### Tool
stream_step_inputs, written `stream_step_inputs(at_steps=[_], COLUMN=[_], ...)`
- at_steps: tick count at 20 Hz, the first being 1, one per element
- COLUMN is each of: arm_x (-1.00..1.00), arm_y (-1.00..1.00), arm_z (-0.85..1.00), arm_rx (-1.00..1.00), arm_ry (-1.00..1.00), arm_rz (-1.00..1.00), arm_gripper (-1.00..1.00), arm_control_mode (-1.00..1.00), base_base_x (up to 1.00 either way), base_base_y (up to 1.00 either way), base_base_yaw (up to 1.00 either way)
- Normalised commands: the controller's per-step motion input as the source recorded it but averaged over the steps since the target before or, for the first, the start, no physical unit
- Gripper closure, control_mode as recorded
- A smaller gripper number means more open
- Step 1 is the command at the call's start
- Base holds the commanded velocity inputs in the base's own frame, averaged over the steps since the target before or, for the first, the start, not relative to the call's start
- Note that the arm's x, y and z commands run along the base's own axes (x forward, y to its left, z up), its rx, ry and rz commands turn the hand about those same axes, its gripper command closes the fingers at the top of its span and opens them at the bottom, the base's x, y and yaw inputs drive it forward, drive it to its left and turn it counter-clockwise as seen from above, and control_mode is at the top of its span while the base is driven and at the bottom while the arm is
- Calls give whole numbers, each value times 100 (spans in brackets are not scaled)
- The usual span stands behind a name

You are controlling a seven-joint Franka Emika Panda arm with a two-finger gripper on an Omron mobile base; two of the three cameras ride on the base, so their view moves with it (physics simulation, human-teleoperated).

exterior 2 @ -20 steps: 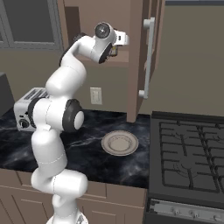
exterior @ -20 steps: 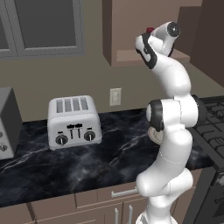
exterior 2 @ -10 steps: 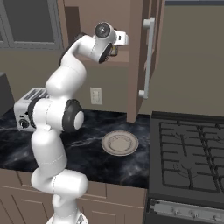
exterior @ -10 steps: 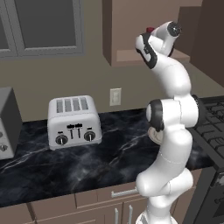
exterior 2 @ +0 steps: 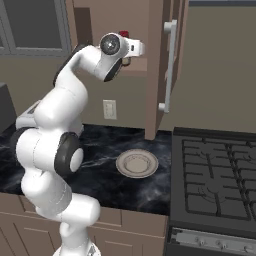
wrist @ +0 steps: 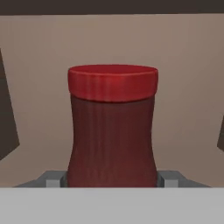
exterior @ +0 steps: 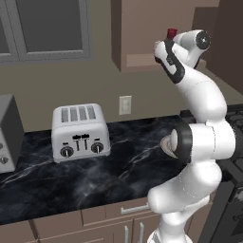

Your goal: Move the hot dog bun to the plate on the dining table and place the condiment next to that plate. Then navigate to the fridge and take the sausage and place it on the plate as well.

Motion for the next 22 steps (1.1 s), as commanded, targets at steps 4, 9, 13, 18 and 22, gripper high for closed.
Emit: stream_step_inputs(at_steps=[4,9,13,18,22], arm_x=[-100,-100,-93,-85,-77], arm_y=[0,0,0,0,0], arm_z=[0,0,15,21,16], arm_rx=[0,-6,-8,-8,-7], arm_ry=[-9,0,4,11,16], arm_rz=[0,-1,-1,0,0], arm_gripper=[100,100,100,100,100], arm_control_mode=[-100,-100,-100,-100,-100], base_base_x=[0,0,0,0,0], base_base_y=[0,0,0,0,0], base_base_yaw=[0,0,0,0,0])
